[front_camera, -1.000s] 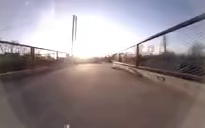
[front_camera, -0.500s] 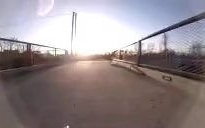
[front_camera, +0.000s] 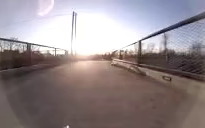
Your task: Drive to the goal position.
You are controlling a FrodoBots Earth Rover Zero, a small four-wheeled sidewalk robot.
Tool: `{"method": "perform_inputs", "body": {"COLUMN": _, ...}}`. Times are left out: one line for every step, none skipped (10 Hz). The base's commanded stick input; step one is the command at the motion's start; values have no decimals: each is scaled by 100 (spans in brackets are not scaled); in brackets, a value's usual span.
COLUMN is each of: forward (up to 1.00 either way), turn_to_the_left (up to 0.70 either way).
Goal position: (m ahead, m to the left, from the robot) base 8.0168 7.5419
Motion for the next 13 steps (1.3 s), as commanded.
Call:
{"method": "perform_inputs", "body": {"forward": 45, "turn_to_the_left": 0}}
{"method": "perform_inputs", "body": {"forward": 45, "turn_to_the_left": 0}}
{"method": "perform_inputs", "body": {"forward": 45, "turn_to_the_left": 0}}
{"method": "perform_inputs", "body": {"forward": 45, "turn_to_the_left": 0}}
{"method": "perform_inputs", "body": {"forward": 45, "turn_to_the_left": 0}}
{"method": "perform_inputs", "body": {"forward": 45, "turn_to_the_left": 0}}
{"method": "perform_inputs", "body": {"forward": 45, "turn_to_the_left": 0}}
{"method": "perform_inputs", "body": {"forward": 45, "turn_to_the_left": 0}}
{"method": "perform_inputs", "body": {"forward": 45, "turn_to_the_left": 0}}
{"method": "perform_inputs", "body": {"forward": 57, "turn_to_the_left": 0}}
{"method": "perform_inputs", "body": {"forward": 70, "turn_to_the_left": 0}}
{"method": "perform_inputs", "body": {"forward": 70, "turn_to_the_left": 0}}
{"method": "perform_inputs", "body": {"forward": 70, "turn_to_the_left": 0}}
